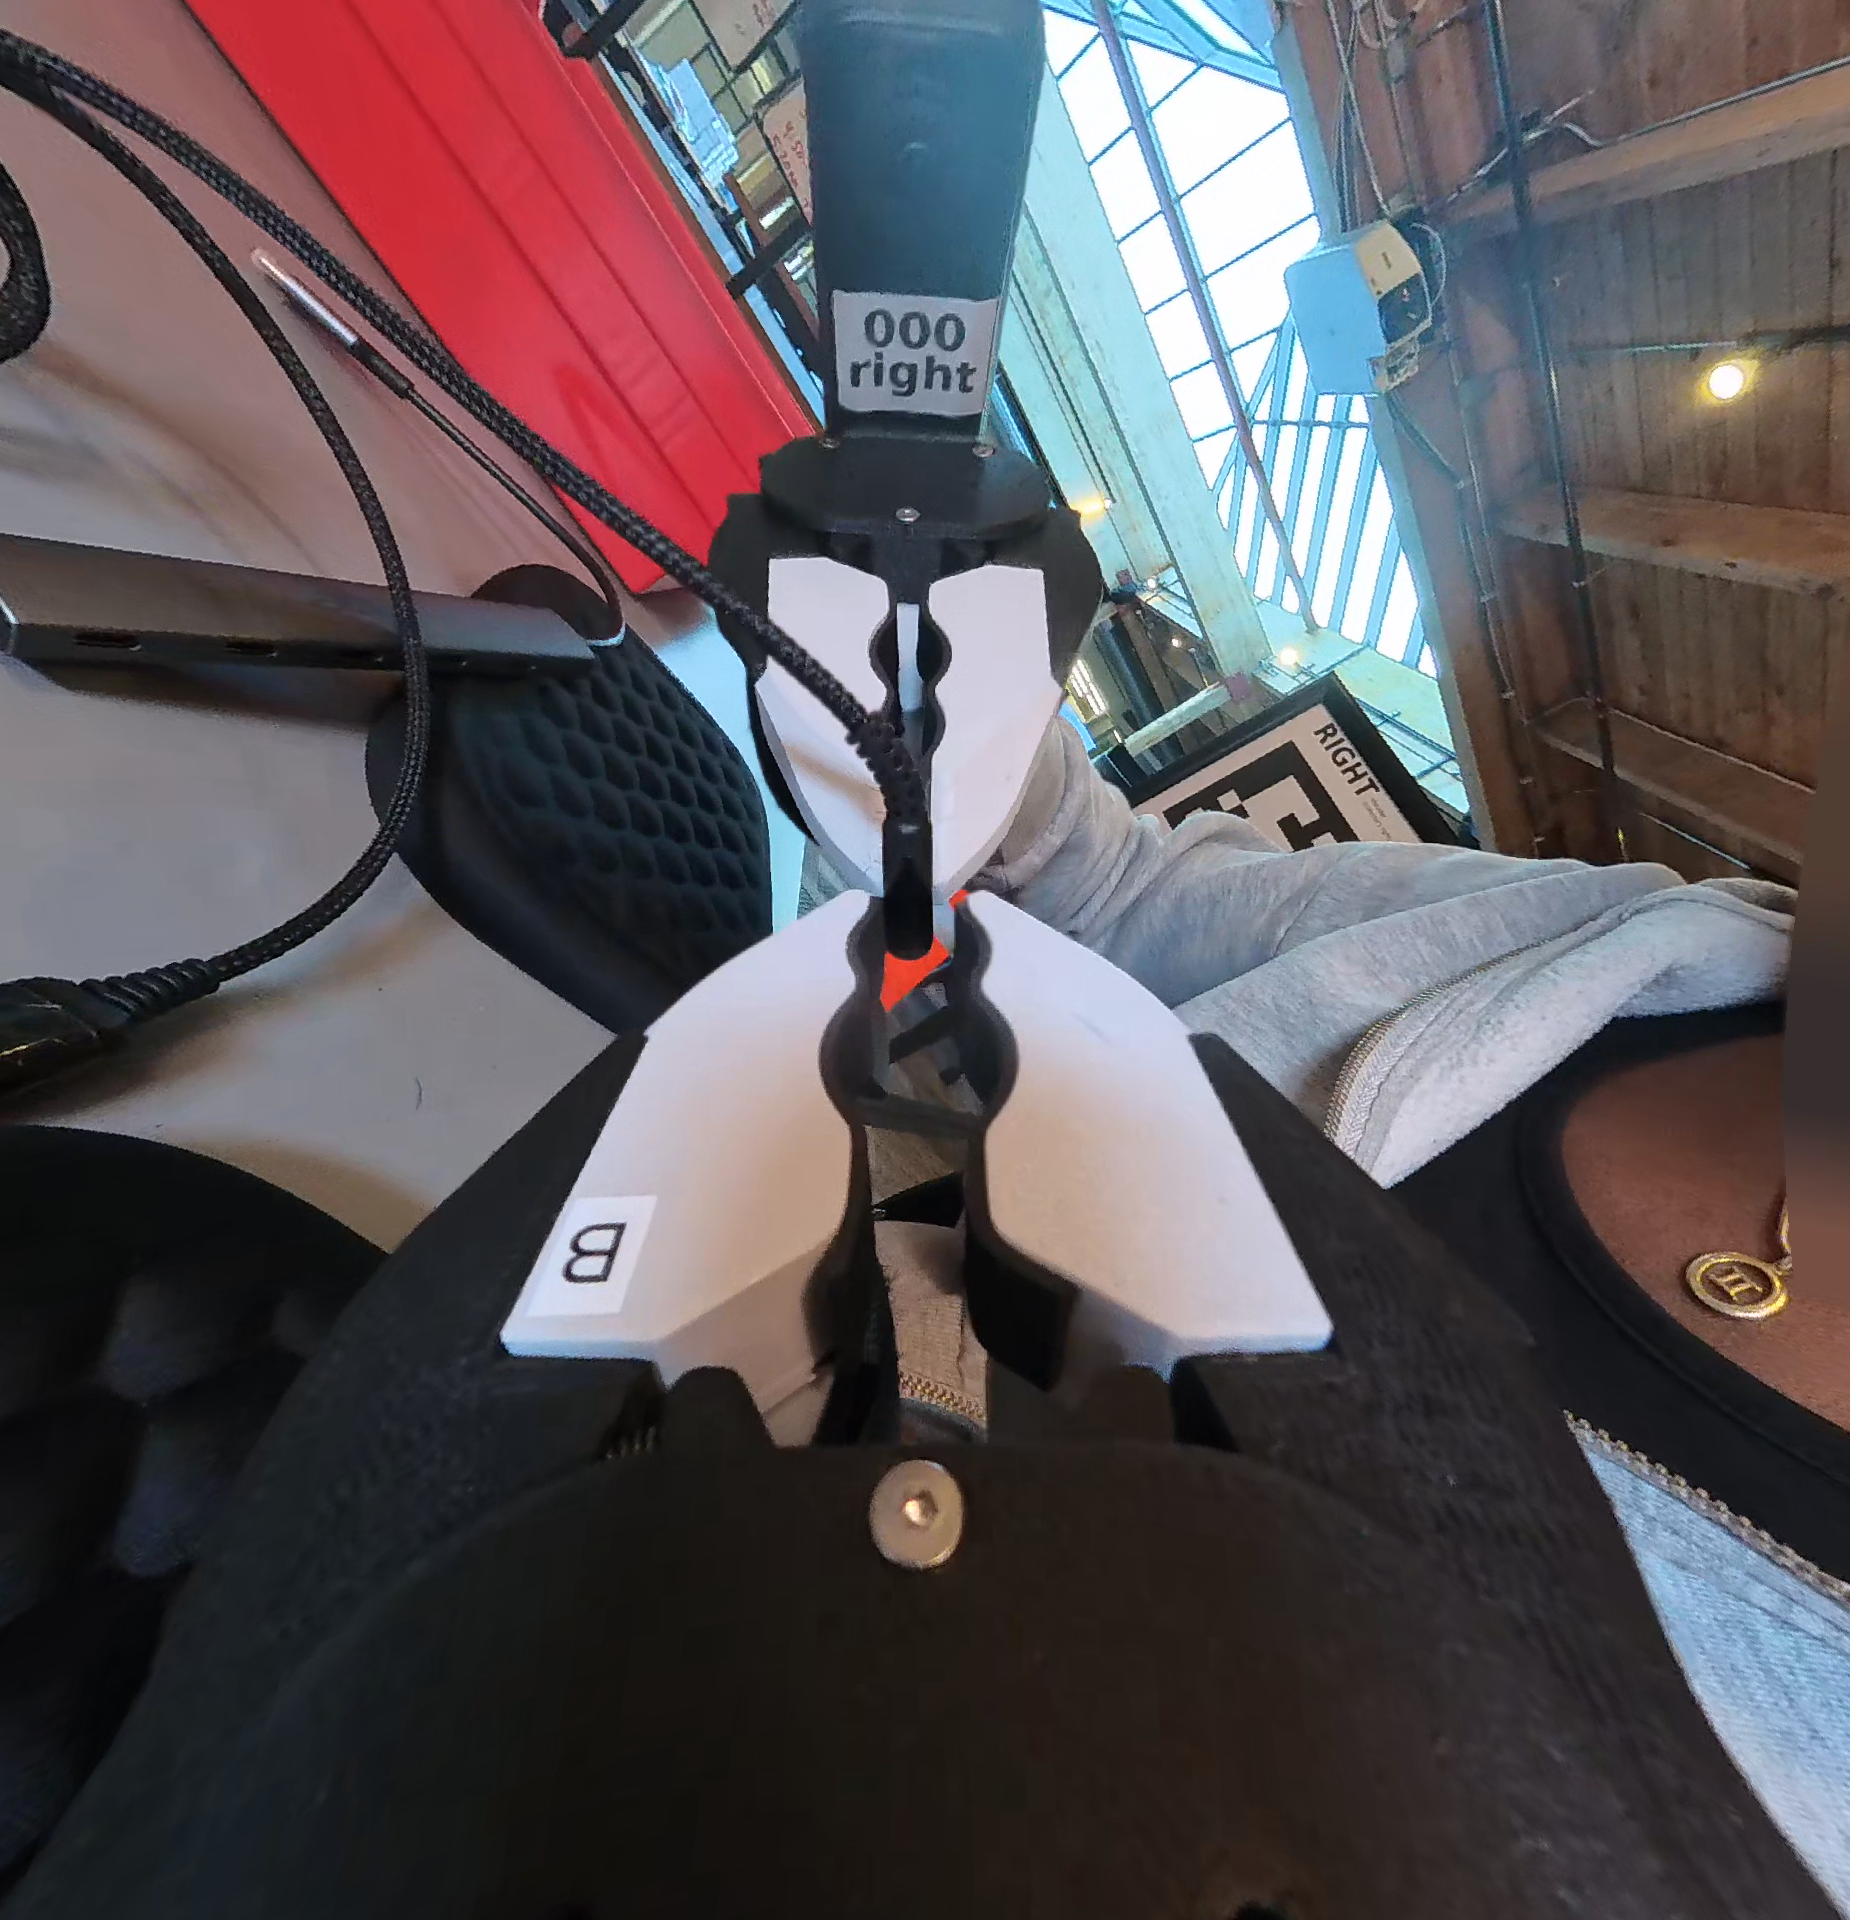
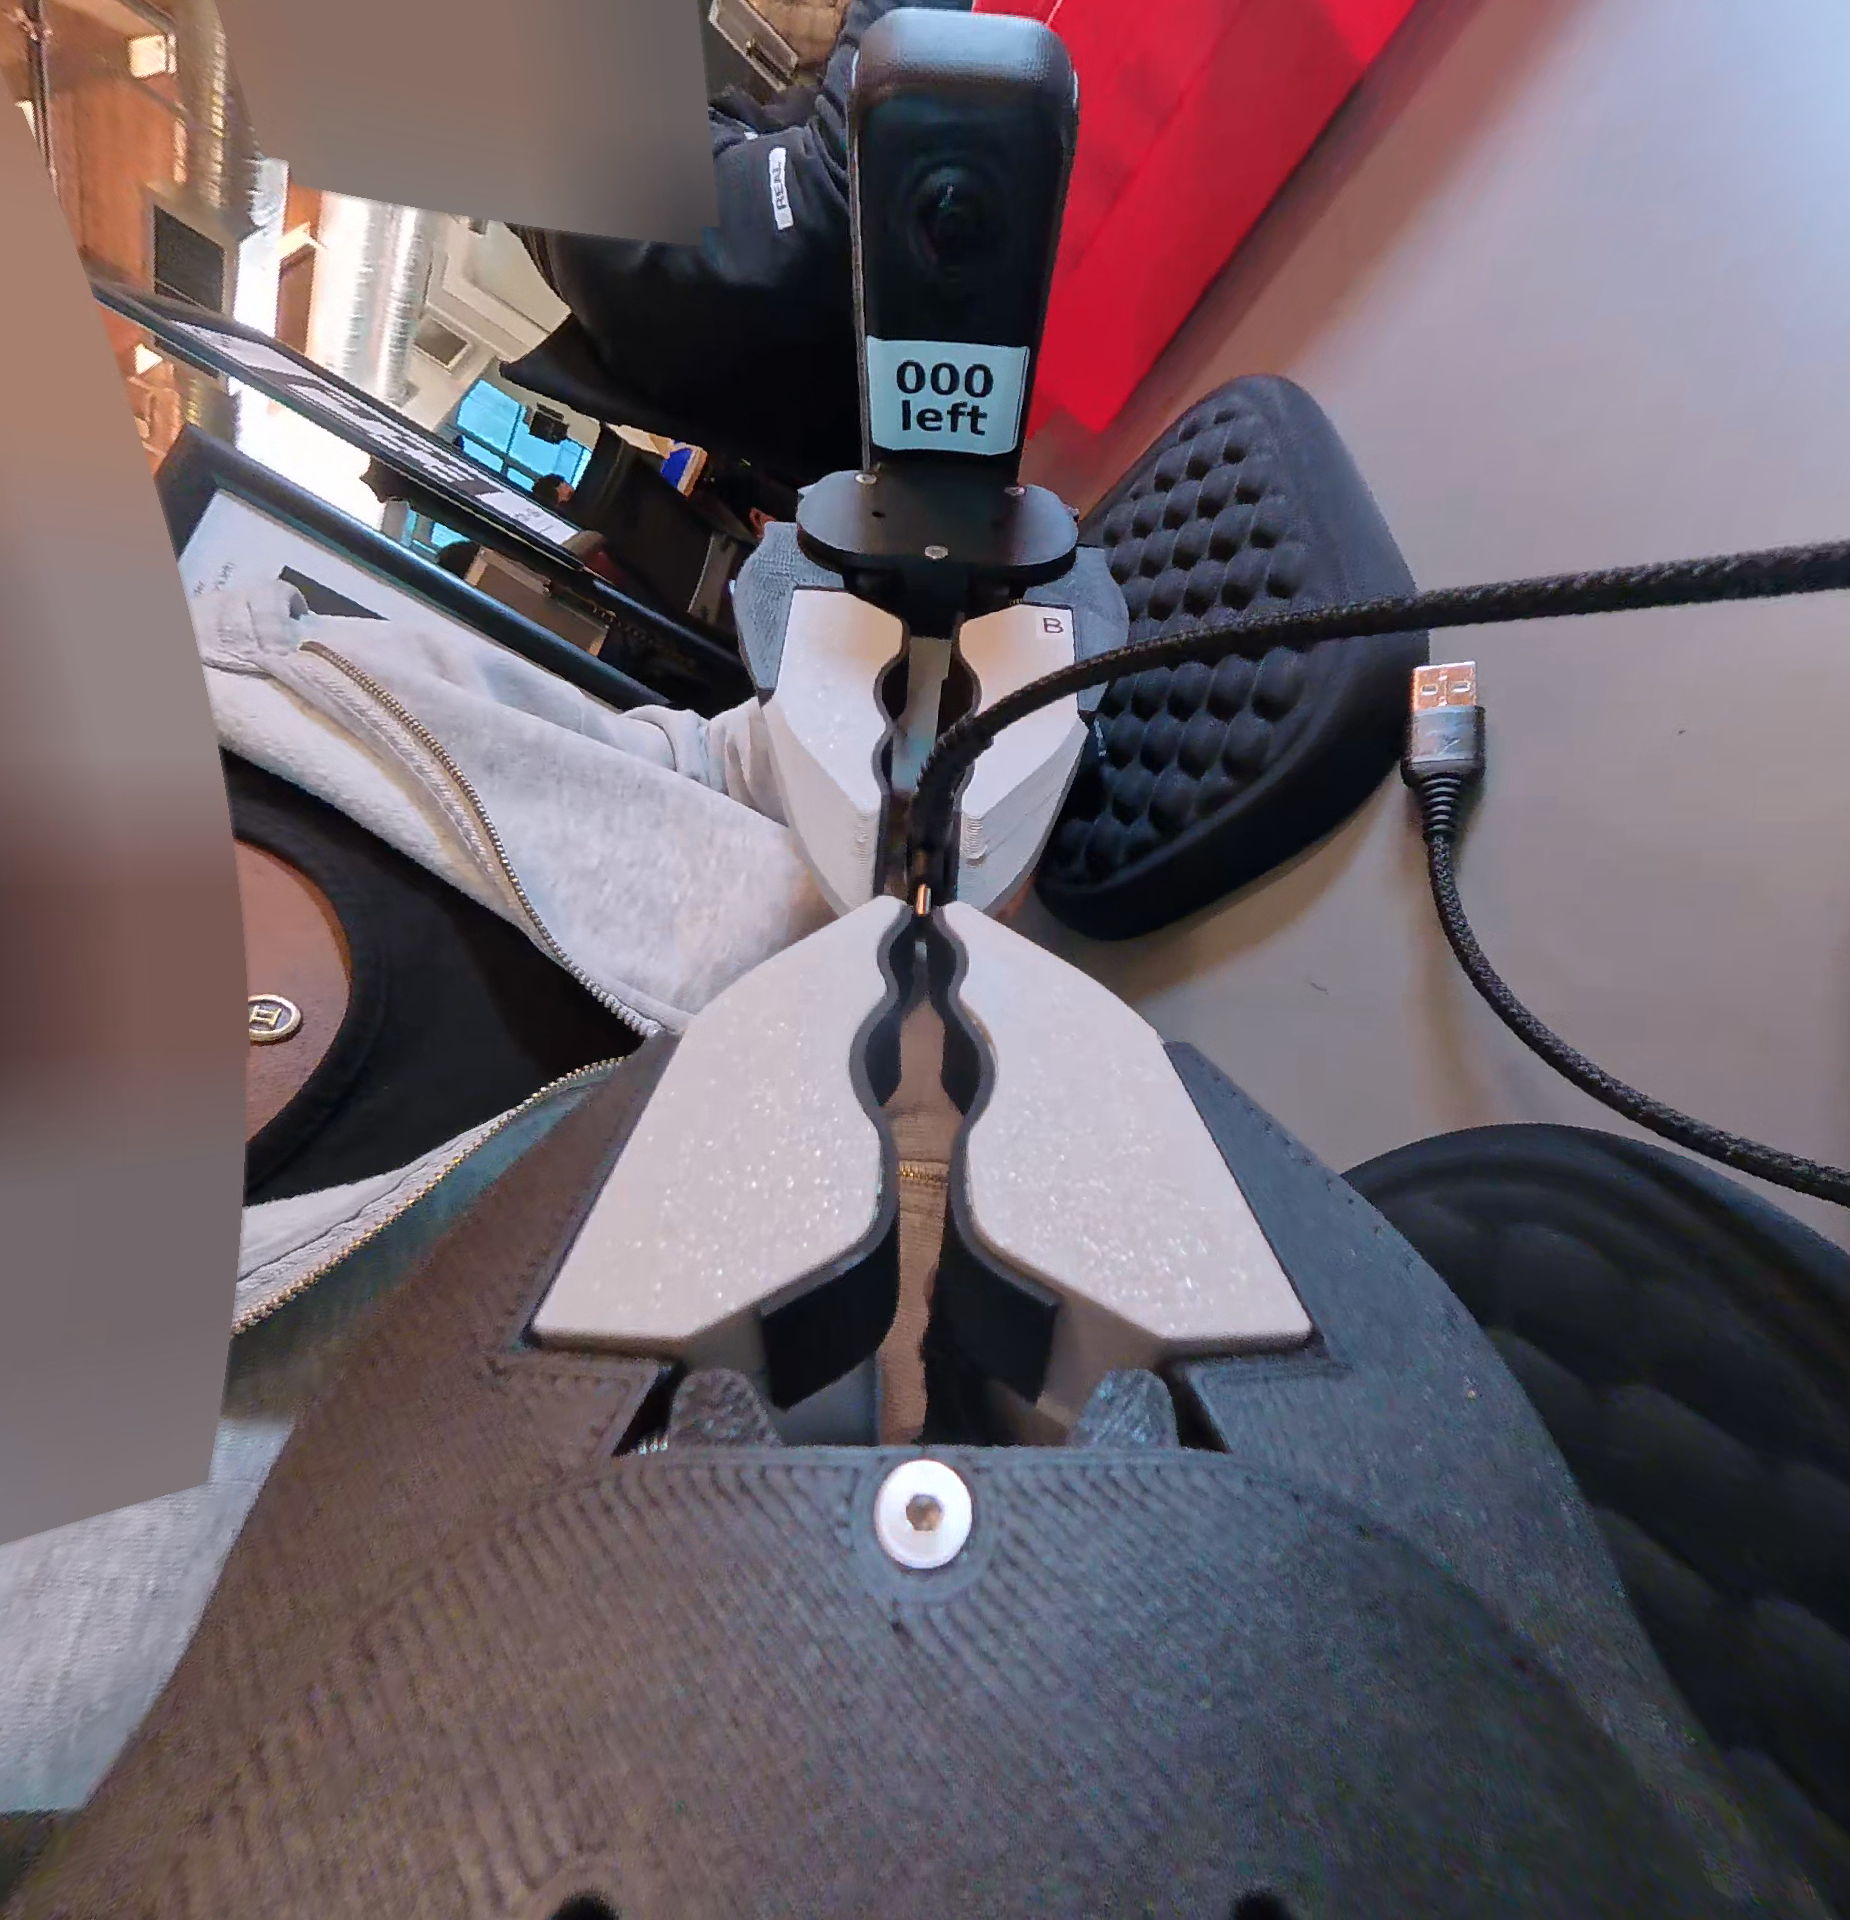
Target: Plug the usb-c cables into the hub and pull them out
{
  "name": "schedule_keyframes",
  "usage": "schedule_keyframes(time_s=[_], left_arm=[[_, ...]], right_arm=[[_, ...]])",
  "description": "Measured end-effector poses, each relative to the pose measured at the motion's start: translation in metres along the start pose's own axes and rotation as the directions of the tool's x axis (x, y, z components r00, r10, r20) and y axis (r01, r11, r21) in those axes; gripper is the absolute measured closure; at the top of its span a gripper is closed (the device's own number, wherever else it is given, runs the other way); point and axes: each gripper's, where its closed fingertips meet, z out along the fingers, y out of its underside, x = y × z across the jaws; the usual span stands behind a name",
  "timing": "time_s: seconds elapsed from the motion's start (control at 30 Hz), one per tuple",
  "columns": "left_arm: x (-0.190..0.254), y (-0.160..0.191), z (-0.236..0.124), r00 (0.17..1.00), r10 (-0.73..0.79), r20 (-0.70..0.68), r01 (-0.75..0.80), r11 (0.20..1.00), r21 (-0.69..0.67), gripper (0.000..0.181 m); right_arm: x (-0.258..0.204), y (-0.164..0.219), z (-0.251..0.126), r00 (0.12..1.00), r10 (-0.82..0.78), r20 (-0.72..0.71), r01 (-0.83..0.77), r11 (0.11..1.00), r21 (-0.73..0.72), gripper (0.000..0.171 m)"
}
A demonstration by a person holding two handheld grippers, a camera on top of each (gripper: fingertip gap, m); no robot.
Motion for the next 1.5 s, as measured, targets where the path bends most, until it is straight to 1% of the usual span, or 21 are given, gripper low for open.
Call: schedule_keyframes(time_s=[0.17, 0.27, 0.33, 0.43, 0.57, 0.6, 0.67, 0.77, 0.83, 0.87, 0.97, 1.07, 1.17, 1.23, 1.33, 1.37, 1.43, 1.47, 1.5], left_arm=[[-0.001, -0.001, 0.000, 1.000, -0.008, 0.001, 0.008, 1.000, 0.004, 0.165], [0.000, 0.002, 0.001, 1.000, 0.006, -0.001, -0.006, 1.000, -0.010, 0.166], [-0.001, 0.002, 0.001, 0.999, 0.029, 0.023, -0.029, 1.000, -0.009, 0.167], [-0.001, 0.003, 0.001, 0.999, 0.035, 0.021, -0.034, 0.999, -0.014, 0.169], [-0.001, 0.001, 0.000, 1.000, 0.014, 0.011, -0.014, 1.000, 0.000, 0.169], [0.000, 0.001, 0.000, 1.000, 0.022, 0.007, -0.022, 1.000, -0.001, 0.172], [0.000, 0.001, 0.000, 0.999, 0.043, 0.014, -0.043, 0.999, 0.008, 0.172], [0.000, -0.004, -0.002, 0.997, 0.072, 0.034, -0.074, 0.996, 0.054, 0.173], [0.001, -0.011, -0.006, 0.998, 0.061, 0.026, -0.064, 0.992, 0.110, 0.173], [0.002, -0.016, -0.010, 0.998, 0.054, 0.015, -0.055, 0.988, 0.147, 0.173], [0.004, -0.028, -0.021, 0.999, 0.042, -0.015, -0.037, 0.966, 0.257, 0.173], [0.007, -0.035, -0.029, 0.998, 0.039, -0.053, -0.020, 0.946, 0.322, 0.173], [0.009, -0.037, -0.032, 0.996, 0.043, -0.077, -0.014, 0.939, 0.344, 0.173], [0.010, -0.037, -0.033, 0.996, 0.053, -0.078, -0.023, 0.938, 0.345, 0.173], [0.011, -0.037, -0.034, 0.995, 0.054, -0.089, -0.020, 0.936, 0.352, 0.173], [0.012, -0.038, -0.035, 0.994, 0.052, -0.099, -0.014, 0.935, 0.355, 0.173], [0.013, -0.038, -0.036, 0.992, 0.050, -0.114, -0.006, 0.934, 0.358, 0.173], [0.013, -0.038, -0.037, 0.992, 0.050, -0.116, -0.005, 0.934, 0.358, 0.173], [0.013, -0.038, -0.037, 0.992, 0.050, -0.116, -0.005, 0.934, 0.358, 0.173]], right_arm=[[-0.001, 0.006, 0.001, 1.000, -0.008, -0.008, 0.007, 0.998, -0.058, 0.169], [-0.002, 0.004, 0.002, 1.000, -0.007, -0.010, 0.007, 0.999, -0.047, 0.170], [-0.001, 0.005, 0.001, 1.000, -0.014, -0.019, 0.013, 0.998, -0.055, 0.169], [-0.001, 0.007, 0.000, 1.000, -0.012, -0.017, 0.011, 0.998, -0.069, 0.169], [-0.003, 0.011, 0.001, 1.000, -0.016, -0.019, 0.014, 0.995, -0.097, 0.169], [-0.003, 0.011, 0.002, 1.000, -0.014, -0.020, 0.012, 0.995, -0.098, 0.169], [-0.003, 0.010, 0.002, 1.000, -0.015, -0.017, 0.013, 0.996, -0.094, 0.169], [-0.003, 0.006, 0.001, 0.997, -0.073, -0.032, 0.071, 0.995, -0.072, 0.169], [0.000, 0.000, -0.009, 0.988, -0.127, -0.084, 0.122, 0.990, -0.070, 0.147], [0.002, -0.006, -0.017, 0.982, -0.145, -0.120, 0.138, 0.988, -0.063, 0.141], [0.024, -0.025, -0.053, 0.943, -0.158, -0.293, 0.154, 0.987, -0.036, 0.133], [0.062, -0.031, -0.089, 0.898, -0.072, -0.433, 0.046, 0.996, -0.070, 0.130], [0.099, -0.020, -0.103, 0.885, 0.000, -0.465, -0.096, 0.979, -0.183, 0.130], [0.115, -0.014, -0.100, 0.896, 0.045, -0.442, -0.170, 0.954, -0.247, 0.130], [0.118, -0.006, -0.083, 0.930, 0.148, -0.335, -0.270, 0.896, -0.353, 0.130], [0.117, -0.002, -0.078, 0.939, 0.177, -0.294, -0.288, 0.873, -0.393, 0.135], [0.112, 0.000, -0.068, 0.939, 0.266, -0.217, -0.336, 0.838, -0.429, 0.139], [0.112, 0.000, -0.064, 0.934, 0.297, -0.198, -0.355, 0.828, -0.434, 0.148], [0.114, 0.000, -0.061, 0.935, 0.299, -0.193, -0.354, 0.829, -0.434, 0.153]])
